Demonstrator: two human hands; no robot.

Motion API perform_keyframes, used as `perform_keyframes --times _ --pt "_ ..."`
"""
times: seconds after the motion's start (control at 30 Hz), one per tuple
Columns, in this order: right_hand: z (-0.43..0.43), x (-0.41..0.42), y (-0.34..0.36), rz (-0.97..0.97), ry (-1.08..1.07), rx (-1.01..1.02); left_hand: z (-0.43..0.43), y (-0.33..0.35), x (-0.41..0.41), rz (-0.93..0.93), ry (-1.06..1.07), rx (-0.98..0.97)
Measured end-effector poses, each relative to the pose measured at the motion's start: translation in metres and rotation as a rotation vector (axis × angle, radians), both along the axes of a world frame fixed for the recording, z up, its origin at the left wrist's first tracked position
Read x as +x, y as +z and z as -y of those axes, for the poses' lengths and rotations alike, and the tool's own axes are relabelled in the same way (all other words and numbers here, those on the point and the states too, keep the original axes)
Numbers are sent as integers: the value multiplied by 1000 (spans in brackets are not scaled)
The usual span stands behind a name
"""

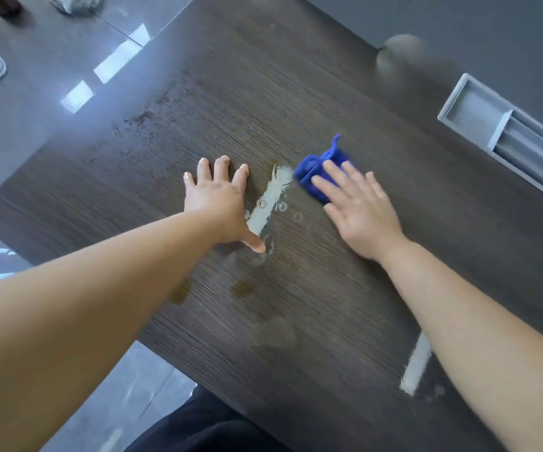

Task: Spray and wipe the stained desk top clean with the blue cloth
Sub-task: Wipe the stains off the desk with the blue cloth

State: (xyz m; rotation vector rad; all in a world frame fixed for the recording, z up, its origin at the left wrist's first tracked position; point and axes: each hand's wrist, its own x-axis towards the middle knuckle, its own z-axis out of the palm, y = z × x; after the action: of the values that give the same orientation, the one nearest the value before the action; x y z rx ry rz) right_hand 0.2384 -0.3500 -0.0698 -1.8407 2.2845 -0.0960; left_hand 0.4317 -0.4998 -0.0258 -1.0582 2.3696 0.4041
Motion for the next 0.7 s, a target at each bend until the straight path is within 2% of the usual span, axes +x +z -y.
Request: perform_keyframes --times 0.1,0.2,0.27,0.43,0.53,0.6,0.7 --pt "38 -36 0 -25 -420 17 1 2 -3 23 -15 7" --pt "93 -22 2 5 -775 4 1 5 -5 51 -27 6" --pt "108 5 1 12 -721 4 1 5 -5 60 -32 3" --pt "39 58 -3 9 -43 -61 1 4 -4 55 -42 -14" --pt "-10 35 -3 23 137 -51 2 4 -3 47 -44 -8" --pt "-13 10 -4 7 33 -44 1 4 -4 48 -43 3" --pt "30 0 -2 -22 -430 -25 3 5 -7 58 -37 9"
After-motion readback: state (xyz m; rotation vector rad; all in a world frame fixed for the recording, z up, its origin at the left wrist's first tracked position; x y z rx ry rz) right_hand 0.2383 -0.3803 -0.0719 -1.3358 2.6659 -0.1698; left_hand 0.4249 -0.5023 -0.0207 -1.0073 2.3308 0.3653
